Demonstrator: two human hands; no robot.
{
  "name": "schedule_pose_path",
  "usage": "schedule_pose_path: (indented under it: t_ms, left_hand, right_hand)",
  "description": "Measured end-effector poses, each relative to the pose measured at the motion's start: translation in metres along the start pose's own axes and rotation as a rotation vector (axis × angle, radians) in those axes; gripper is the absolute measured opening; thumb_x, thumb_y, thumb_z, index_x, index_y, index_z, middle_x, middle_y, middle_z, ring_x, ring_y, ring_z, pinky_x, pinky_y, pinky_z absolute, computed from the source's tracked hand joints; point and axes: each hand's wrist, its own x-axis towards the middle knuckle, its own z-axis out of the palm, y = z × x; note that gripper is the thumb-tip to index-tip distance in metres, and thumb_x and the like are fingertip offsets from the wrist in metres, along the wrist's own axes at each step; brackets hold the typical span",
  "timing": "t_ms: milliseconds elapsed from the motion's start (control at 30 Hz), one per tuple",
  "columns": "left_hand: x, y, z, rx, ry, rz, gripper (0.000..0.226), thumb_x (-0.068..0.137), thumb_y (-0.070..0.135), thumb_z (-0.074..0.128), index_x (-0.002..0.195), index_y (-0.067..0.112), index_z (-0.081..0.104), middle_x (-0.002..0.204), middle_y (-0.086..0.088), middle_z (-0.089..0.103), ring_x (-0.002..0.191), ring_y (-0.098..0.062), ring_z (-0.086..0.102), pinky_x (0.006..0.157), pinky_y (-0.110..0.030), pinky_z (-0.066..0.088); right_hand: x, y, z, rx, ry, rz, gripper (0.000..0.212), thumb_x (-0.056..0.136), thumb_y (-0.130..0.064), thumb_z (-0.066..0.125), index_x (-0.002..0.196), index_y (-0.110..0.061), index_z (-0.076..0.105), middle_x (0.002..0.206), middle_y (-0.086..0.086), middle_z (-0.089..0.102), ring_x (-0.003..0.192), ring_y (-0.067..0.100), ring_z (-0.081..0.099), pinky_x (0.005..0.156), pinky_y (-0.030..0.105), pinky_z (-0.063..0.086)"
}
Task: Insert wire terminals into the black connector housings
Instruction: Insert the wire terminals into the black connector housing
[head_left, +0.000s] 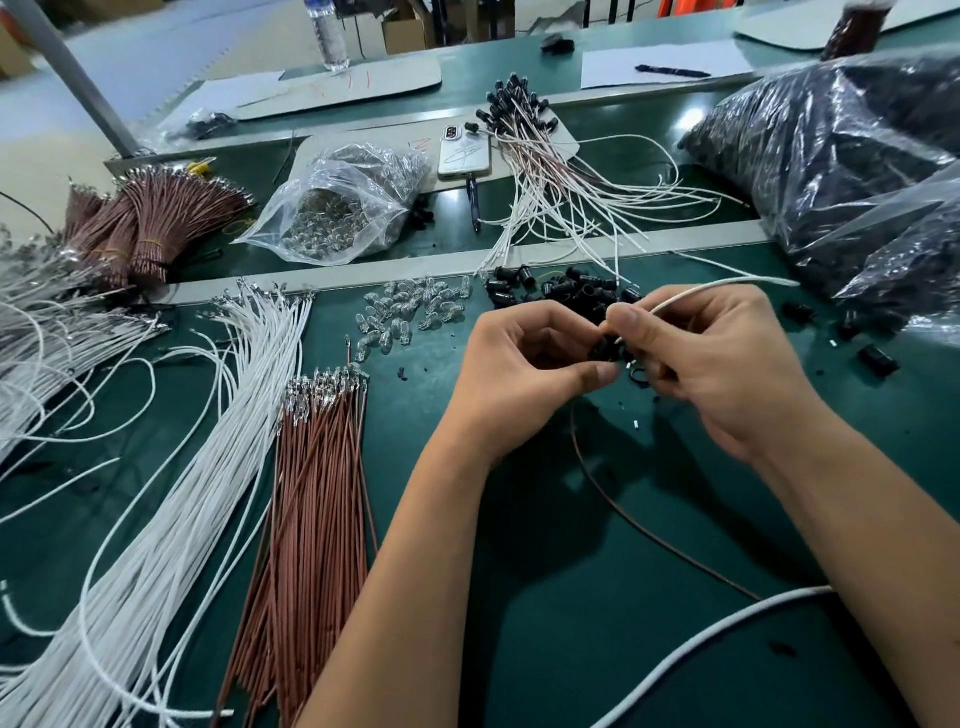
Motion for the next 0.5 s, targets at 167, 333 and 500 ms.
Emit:
schedule_pose_path:
  t_ms: [167,333,500]
  left_hand:
    - [0.0003,0.0045,0.005,-0.018,-0.02,0.002,0.023,0.075,-0.002,0.085,0.089,0.011,0.073,0.074,-0.002,0.069,0.072,-0.012,0.062,0.072,-0.027,0.053]
    - [-0.0016,0.0054,0.0073,-0.026,-0.032,-0.016,0.024,0.075,-0.004,0.084,0.089,0.008,0.071,0.077,-0.004,0.07,0.073,-0.012,0.064,0.071,-0.026,0.054]
    - [-0.0004,0.0047,0.011,0.052,0.048,-0.072,0.025,0.075,-0.002,0.085,0.083,0.009,0.063,0.073,-0.004,0.065,0.067,-0.013,0.058,0.067,-0.03,0.05]
  right_hand:
    - [0.0013,-0.0056,-0.0033,0.152,0.027,-0.024,0.027,0.089,-0.033,0.071,0.084,-0.007,0.073,0.062,0.003,0.062,0.046,0.01,0.046,0.036,0.017,0.03]
    - [0.0004,-0.0017,-0.0007,0.002,0.041,-0.07,0.024,0.086,-0.03,0.076,0.078,-0.007,0.074,0.05,0.003,0.055,0.04,0.011,0.042,0.037,0.016,0.03]
    - [0.0006,-0.0002,0.0014,0.011,0.042,-0.053,0.028,0.085,-0.035,0.076,0.085,-0.007,0.075,0.056,0.001,0.06,0.042,0.009,0.044,0.037,0.016,0.031]
